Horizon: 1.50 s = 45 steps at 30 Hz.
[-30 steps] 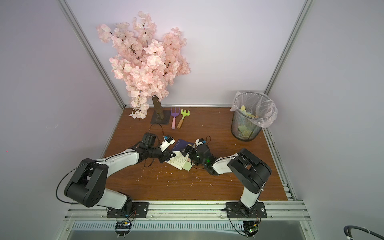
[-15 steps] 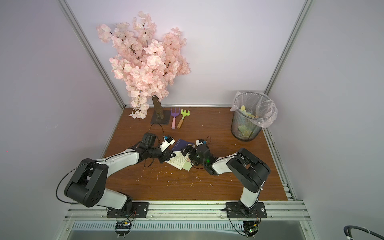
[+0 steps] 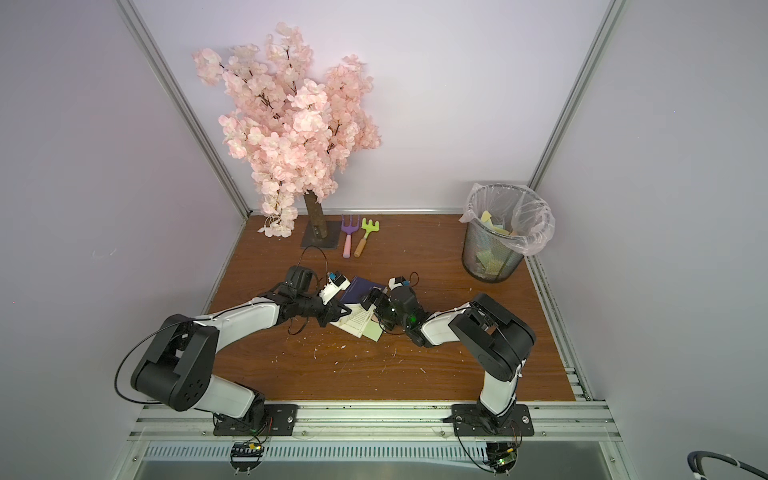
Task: Peel off the used sticky note
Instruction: Turn the page of the book at the center of the board.
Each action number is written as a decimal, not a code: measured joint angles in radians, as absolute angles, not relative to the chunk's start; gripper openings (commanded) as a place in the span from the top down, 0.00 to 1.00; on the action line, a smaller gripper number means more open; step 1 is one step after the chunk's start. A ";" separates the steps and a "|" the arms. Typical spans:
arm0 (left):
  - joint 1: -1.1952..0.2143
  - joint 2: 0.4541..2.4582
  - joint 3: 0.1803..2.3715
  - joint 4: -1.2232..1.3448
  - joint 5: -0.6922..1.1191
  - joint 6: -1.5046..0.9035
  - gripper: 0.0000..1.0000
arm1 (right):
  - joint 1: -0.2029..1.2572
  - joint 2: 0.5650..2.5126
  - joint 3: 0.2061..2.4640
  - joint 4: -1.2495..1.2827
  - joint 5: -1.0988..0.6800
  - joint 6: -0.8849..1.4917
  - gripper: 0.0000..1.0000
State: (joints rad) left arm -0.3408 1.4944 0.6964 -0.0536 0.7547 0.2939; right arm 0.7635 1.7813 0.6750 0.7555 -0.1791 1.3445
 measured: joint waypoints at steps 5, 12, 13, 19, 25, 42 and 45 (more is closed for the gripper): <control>-0.341 1.496 0.704 -0.064 0.755 0.297 0.99 | 0.764 1.782 0.681 0.767 -0.190 1.345 0.00; -0.342 1.497 0.706 -0.065 0.755 0.298 0.99 | 0.764 1.795 0.706 0.801 -0.211 1.353 0.00; -0.342 1.497 0.706 -0.066 0.755 0.298 0.99 | 0.764 1.795 0.707 0.804 -0.213 1.355 0.00; -0.342 1.499 0.709 -0.072 0.757 0.305 0.99 | 0.764 1.795 0.708 0.807 -0.220 1.354 0.01; -0.342 1.499 0.710 -0.075 0.757 0.317 0.98 | 0.756 1.807 0.726 0.799 -0.220 1.353 0.01; -0.377 1.499 0.783 -0.229 0.758 0.442 0.08 | 0.731 1.911 0.749 0.848 -0.229 1.378 0.38; -0.378 1.491 0.810 -0.265 0.753 0.464 0.03 | 0.729 1.915 0.749 0.854 -0.232 1.384 0.51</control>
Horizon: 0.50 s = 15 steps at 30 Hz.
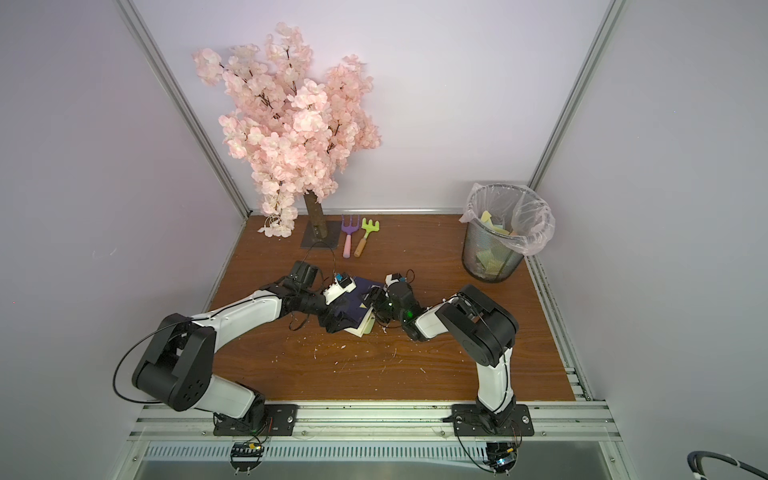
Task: Peel off the used sticky note
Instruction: Turn the page of the book at the center of the board.
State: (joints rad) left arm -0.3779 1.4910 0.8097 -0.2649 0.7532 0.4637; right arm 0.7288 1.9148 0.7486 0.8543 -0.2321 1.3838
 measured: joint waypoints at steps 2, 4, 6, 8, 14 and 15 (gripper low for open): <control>-0.380 1.471 0.810 -0.279 0.738 0.475 0.00 | 0.727 1.918 0.749 0.860 -0.235 1.385 0.60; -0.389 1.444 0.810 -0.291 0.703 0.481 0.01 | 0.727 1.918 0.749 0.860 -0.236 1.386 0.68; -0.403 1.417 0.810 -0.296 0.658 0.489 0.01 | 0.727 1.917 0.749 0.862 -0.238 1.386 0.72; -0.423 1.389 0.805 -0.300 0.606 0.496 0.01 | 0.727 1.916 0.749 0.856 -0.239 1.382 0.78; -0.459 1.320 0.763 -0.307 0.481 0.508 0.01 | 0.727 1.882 0.781 0.788 -0.249 1.361 0.87; -0.463 1.316 0.756 -0.307 0.466 0.511 0.01 | 0.727 1.876 0.791 0.778 -0.251 1.357 0.89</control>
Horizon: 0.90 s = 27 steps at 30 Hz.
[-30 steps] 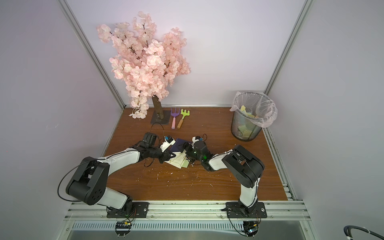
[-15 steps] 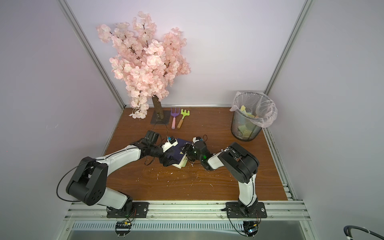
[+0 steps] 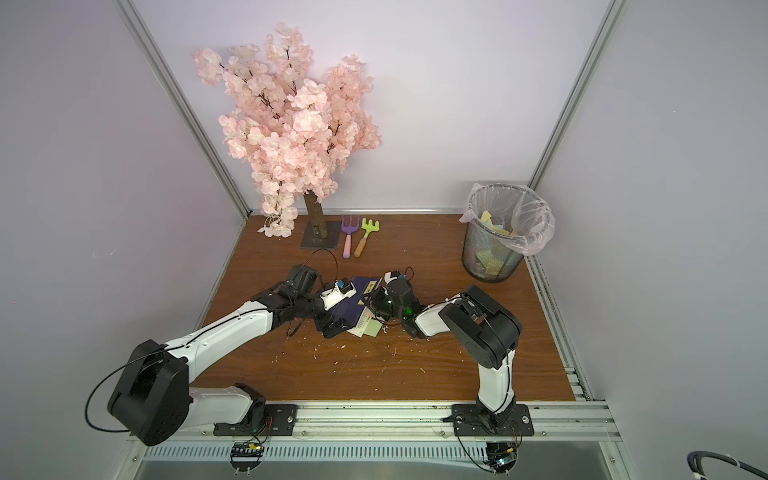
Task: Peel off the used sticky note
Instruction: Turn the page of the book at the center of the board.
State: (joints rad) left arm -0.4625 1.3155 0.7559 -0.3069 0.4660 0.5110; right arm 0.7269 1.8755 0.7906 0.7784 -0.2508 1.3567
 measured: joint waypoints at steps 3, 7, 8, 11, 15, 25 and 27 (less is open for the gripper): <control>-0.484 1.305 0.732 -0.306 0.410 0.520 0.02 | 0.727 1.864 0.813 0.752 -0.253 1.352 0.90; -0.541 1.287 0.686 -0.271 0.326 0.529 0.02 | 0.727 1.861 0.826 0.726 -0.253 1.351 0.92; -0.556 1.281 0.672 -0.259 0.307 0.529 0.02 | 0.727 1.861 0.828 0.719 -0.253 1.351 0.92; -0.607 1.261 0.635 -0.205 0.231 0.529 0.02 | 0.727 1.861 0.830 0.705 -0.253 1.351 0.92; -0.691 1.243 0.590 -0.113 0.121 0.529 0.02 | 0.727 1.861 0.830 0.698 -0.253 1.352 0.92; -0.808 1.263 0.558 0.069 -0.106 0.543 0.00 | 0.727 1.861 0.830 0.705 -0.256 1.371 0.91; -0.829 1.269 0.547 0.092 -0.145 0.553 0.01 | 0.727 1.861 0.830 0.710 -0.257 1.377 0.90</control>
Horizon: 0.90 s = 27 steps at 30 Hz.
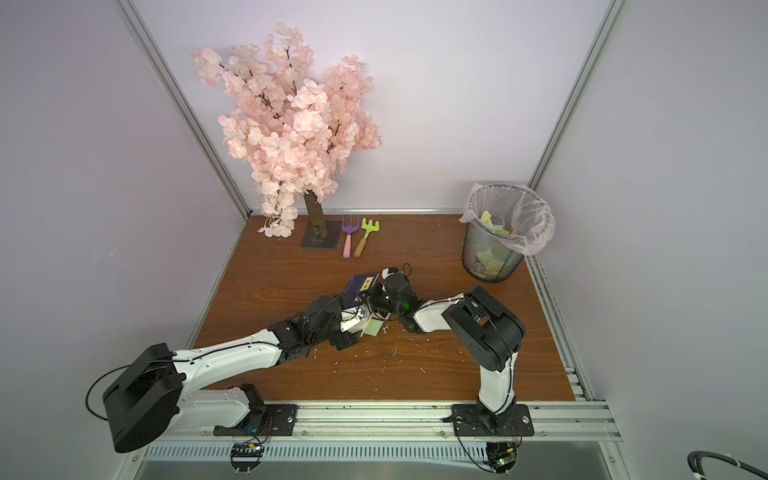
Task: Peel off the used sticky note
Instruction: Turn the page of the book at the center of the board.
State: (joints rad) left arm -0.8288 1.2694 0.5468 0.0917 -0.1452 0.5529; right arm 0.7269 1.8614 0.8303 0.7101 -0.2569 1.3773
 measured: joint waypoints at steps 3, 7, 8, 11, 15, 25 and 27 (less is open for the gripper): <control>-0.849 1.276 0.533 0.112 -0.187 0.568 0.02 | 0.727 1.861 0.830 0.716 -0.258 1.385 0.90; -0.863 1.277 0.521 0.133 -0.241 0.586 0.09 | 0.727 1.861 0.830 0.722 -0.258 1.389 0.90; -0.867 1.277 0.521 0.141 -0.257 0.587 0.14 | 0.727 1.861 0.830 0.724 -0.259 1.390 0.90; -0.869 1.277 0.521 0.150 -0.281 0.591 0.32 | 0.727 1.861 0.830 0.725 -0.262 1.390 0.90; -0.871 1.267 0.521 0.144 -0.278 0.593 0.56 | 0.727 1.861 0.830 0.725 -0.262 1.393 0.84; -0.872 1.232 0.524 0.094 -0.221 0.568 0.98 | 0.727 1.861 0.830 0.720 -0.260 1.381 0.73; -0.872 1.233 0.524 0.090 -0.221 0.557 0.98 | 0.727 1.861 0.830 0.707 -0.257 1.368 0.66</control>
State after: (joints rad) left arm -0.8722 1.2327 0.5236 0.0902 -0.2211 0.5568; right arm 0.7269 1.8610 0.8303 0.7074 -0.2569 1.3678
